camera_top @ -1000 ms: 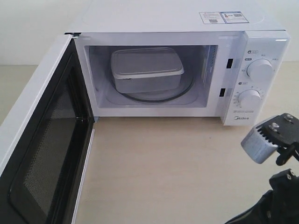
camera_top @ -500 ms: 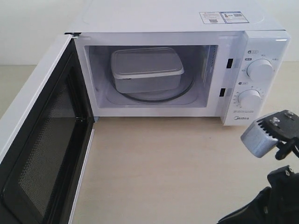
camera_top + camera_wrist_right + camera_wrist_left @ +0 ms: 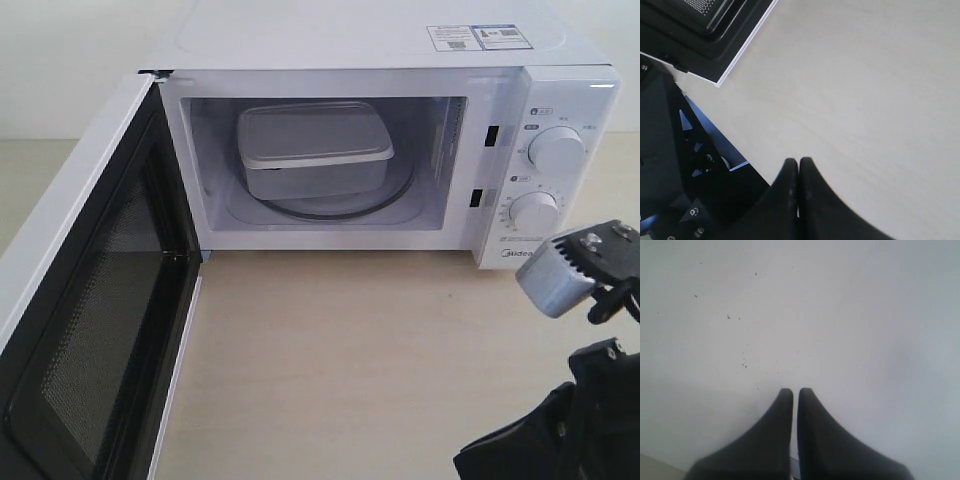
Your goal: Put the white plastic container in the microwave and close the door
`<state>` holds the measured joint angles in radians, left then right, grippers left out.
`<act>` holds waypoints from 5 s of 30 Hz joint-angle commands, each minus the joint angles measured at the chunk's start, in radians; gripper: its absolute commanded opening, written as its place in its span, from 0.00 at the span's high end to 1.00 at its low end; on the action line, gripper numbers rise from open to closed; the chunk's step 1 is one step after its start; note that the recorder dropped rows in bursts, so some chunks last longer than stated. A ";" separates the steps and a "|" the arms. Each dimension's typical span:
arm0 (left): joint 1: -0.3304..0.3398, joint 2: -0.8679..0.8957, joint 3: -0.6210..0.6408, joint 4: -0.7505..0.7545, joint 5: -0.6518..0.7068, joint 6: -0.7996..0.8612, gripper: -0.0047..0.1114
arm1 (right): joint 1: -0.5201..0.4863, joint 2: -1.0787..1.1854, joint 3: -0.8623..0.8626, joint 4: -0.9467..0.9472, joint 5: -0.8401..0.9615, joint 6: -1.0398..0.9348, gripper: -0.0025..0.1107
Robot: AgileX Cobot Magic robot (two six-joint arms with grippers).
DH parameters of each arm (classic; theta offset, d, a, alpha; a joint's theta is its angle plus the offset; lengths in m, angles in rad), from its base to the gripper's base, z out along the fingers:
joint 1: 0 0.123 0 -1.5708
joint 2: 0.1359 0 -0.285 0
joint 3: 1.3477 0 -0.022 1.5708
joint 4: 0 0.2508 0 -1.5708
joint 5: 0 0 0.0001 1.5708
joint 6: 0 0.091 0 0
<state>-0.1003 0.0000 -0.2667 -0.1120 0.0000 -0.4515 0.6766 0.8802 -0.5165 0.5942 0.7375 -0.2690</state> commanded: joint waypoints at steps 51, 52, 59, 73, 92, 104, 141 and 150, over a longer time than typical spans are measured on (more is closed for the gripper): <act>-0.001 0.000 -0.007 0.008 0.000 0.013 0.92 | -0.556 -0.757 0.228 -0.061 -0.300 -0.054 0.98; -0.001 0.000 -0.007 0.008 0.000 0.013 0.92 | -0.556 -0.780 0.228 -0.061 -0.300 -0.054 0.98; -0.001 0.000 -0.007 0.008 0.000 0.013 0.92 | -0.556 -0.859 0.263 -0.055 -0.372 -0.005 0.98; -0.001 0.000 -0.007 0.008 0.000 0.013 0.92 | -0.556 -0.880 0.517 -0.292 -0.711 0.085 0.98; -0.001 0.000 -0.007 0.008 0.000 0.013 0.92 | -0.556 -0.880 0.517 -0.561 -0.392 0.242 0.98; -0.001 0.000 -0.007 0.008 0.000 0.013 0.92 | -0.558 -0.880 0.517 -0.551 -0.390 0.245 0.98; -0.001 0.000 -0.007 0.005 -0.069 0.012 0.92 | -0.657 -0.880 0.517 -0.551 -0.390 0.247 0.98; -0.001 0.000 -0.009 0.005 -0.158 0.012 0.92 | -0.657 -0.880 0.517 -0.551 -0.390 0.247 0.98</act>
<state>-0.1003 0.0000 -0.2667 -0.1077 -0.1334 -0.4438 0.0241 0.0053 0.0000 0.0422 0.3525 -0.0229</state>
